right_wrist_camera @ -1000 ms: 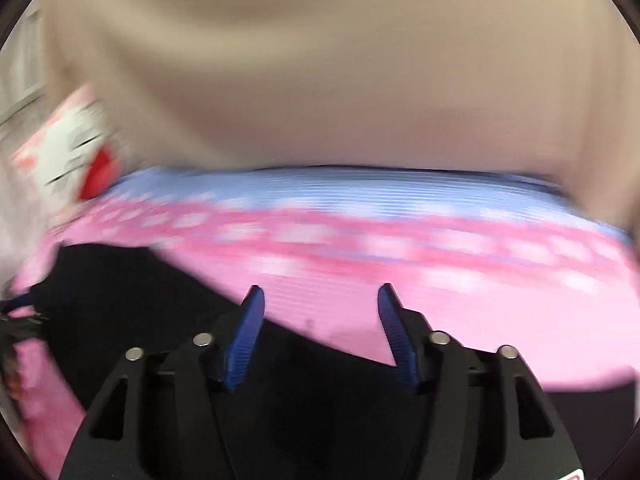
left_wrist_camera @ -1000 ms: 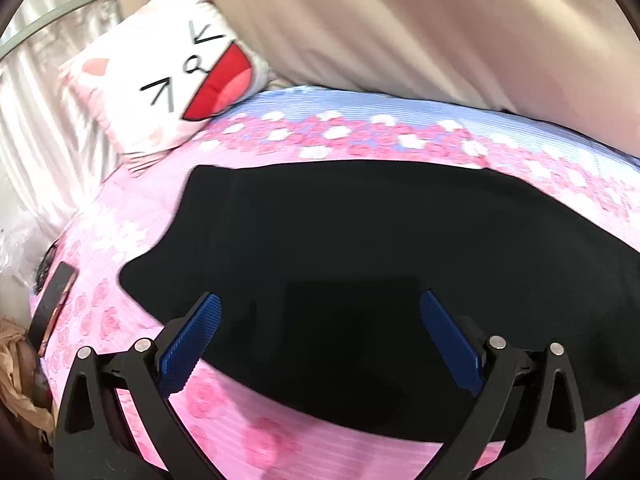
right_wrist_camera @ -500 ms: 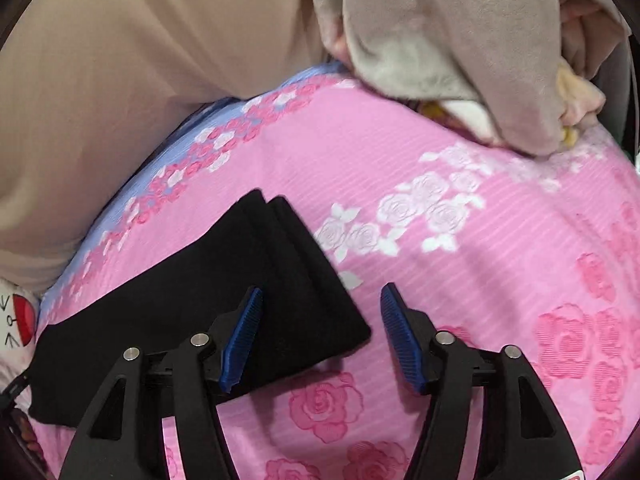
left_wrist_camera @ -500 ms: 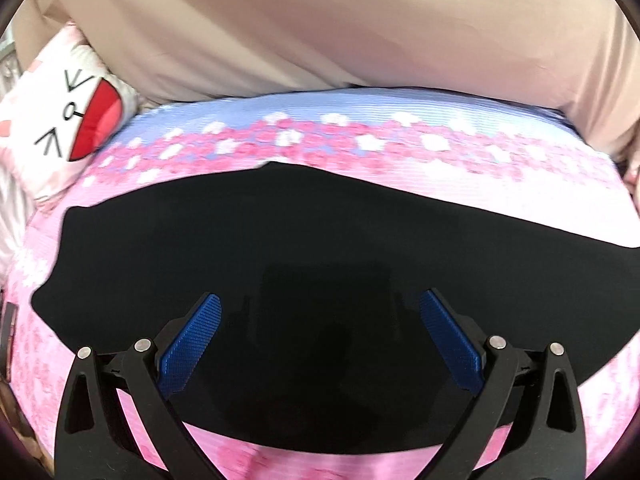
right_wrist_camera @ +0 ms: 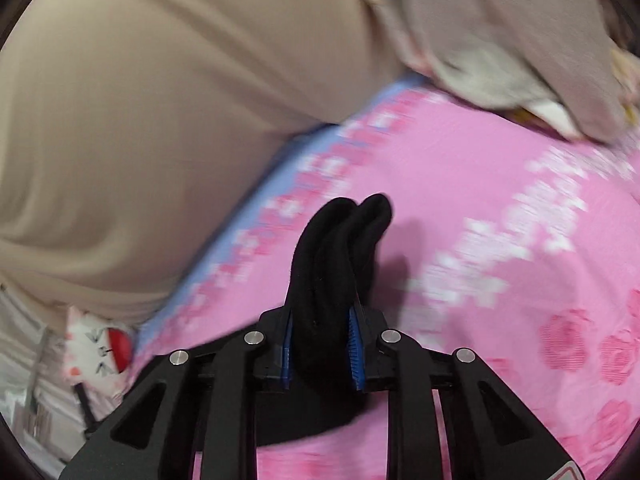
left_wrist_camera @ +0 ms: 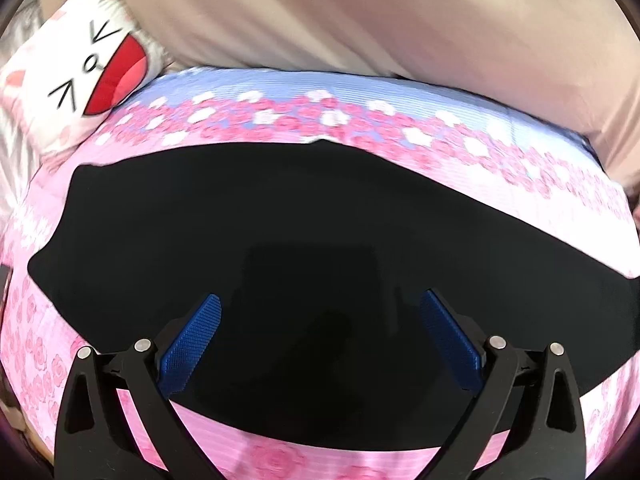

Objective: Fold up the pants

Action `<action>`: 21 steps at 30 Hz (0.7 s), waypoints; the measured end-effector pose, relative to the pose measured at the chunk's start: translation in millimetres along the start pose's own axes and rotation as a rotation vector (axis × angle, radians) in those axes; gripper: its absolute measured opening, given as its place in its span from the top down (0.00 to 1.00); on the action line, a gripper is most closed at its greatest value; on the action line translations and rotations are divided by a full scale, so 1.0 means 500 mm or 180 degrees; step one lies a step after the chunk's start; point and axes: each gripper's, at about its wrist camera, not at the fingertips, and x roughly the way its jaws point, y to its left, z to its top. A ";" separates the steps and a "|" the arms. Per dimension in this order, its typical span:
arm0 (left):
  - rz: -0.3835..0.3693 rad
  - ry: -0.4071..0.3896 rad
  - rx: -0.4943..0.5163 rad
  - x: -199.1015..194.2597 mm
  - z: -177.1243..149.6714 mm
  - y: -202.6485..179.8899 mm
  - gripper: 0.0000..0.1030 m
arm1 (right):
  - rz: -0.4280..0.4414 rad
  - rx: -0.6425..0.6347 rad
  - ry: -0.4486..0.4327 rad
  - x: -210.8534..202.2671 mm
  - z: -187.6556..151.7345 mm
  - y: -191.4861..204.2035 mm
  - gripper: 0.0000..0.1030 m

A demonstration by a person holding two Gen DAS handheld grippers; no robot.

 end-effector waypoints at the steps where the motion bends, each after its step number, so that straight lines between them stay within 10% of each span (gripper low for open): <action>1: -0.0006 -0.0008 -0.0065 0.000 0.000 0.022 0.05 | 0.0125 -0.0133 0.0006 0.000 0.002 0.053 0.80; 10: 0.0096 -0.0234 -0.0554 -0.031 -0.009 0.218 0.05 | 0.0915 -0.1178 0.0690 0.147 -0.132 0.454 0.80; 21: 0.0107 -0.0304 -0.0962 -0.028 -0.042 0.370 0.05 | 0.0684 -0.1739 0.1710 0.373 -0.403 0.567 0.80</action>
